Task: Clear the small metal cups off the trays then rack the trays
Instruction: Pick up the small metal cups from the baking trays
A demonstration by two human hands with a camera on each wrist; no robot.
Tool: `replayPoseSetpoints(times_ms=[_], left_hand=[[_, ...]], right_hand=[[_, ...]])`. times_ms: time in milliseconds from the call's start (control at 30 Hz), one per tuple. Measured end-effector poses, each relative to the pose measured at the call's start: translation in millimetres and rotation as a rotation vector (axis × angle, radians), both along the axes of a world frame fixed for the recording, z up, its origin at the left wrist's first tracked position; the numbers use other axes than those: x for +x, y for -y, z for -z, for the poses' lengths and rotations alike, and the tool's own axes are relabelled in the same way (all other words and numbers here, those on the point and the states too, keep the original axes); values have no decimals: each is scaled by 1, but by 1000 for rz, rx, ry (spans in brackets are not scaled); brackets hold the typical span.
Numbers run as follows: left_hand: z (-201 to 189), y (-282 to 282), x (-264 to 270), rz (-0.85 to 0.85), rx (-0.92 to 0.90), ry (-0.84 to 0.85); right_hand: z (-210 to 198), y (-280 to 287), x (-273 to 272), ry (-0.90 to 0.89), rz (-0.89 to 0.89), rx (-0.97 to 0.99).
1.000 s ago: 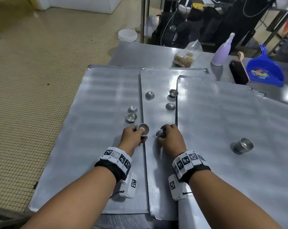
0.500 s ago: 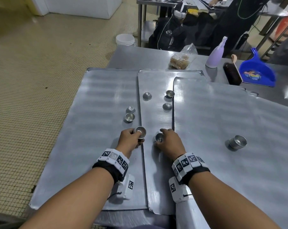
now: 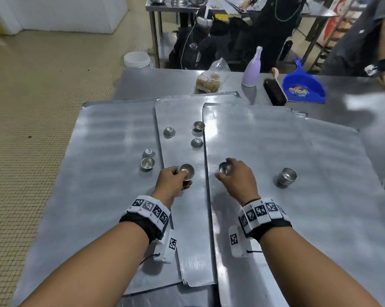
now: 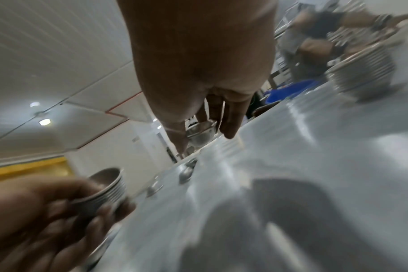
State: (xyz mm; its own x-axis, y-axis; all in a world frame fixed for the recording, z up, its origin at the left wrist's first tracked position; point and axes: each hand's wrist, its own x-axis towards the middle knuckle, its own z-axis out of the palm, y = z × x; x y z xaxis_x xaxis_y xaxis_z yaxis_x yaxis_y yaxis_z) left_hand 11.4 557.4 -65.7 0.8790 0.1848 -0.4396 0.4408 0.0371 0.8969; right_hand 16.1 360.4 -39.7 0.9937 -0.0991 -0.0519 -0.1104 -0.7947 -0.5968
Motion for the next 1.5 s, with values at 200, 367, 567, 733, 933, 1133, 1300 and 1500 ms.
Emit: replayPoseSetpoints(times_ms=[200,367,567,733,933,1133,1300,1500], left_hand=[[4,27,0,54,-12,32],[4,38,-3,88,17,-10],[2,41,-3,90,15,-40],[1,39,-4,79,23,-50],[-2,53,-3,117,11,-41],[-9,74,0,167,-9,-9],[-11,70,2,173,6,4],[-4,42,-1,105,18,-3]], right_hand=[[-21,86,10,109,311,-77],[-18,130,7,28,403,-56],[-4,143,2,-69,440,-30],[7,148,-1,-87,476,26],[15,150,-6,-62,495,95],[25,150,-11,-86,483,105],[19,155,-3,-167,432,64],[-8,111,9,-12,328,-150]])
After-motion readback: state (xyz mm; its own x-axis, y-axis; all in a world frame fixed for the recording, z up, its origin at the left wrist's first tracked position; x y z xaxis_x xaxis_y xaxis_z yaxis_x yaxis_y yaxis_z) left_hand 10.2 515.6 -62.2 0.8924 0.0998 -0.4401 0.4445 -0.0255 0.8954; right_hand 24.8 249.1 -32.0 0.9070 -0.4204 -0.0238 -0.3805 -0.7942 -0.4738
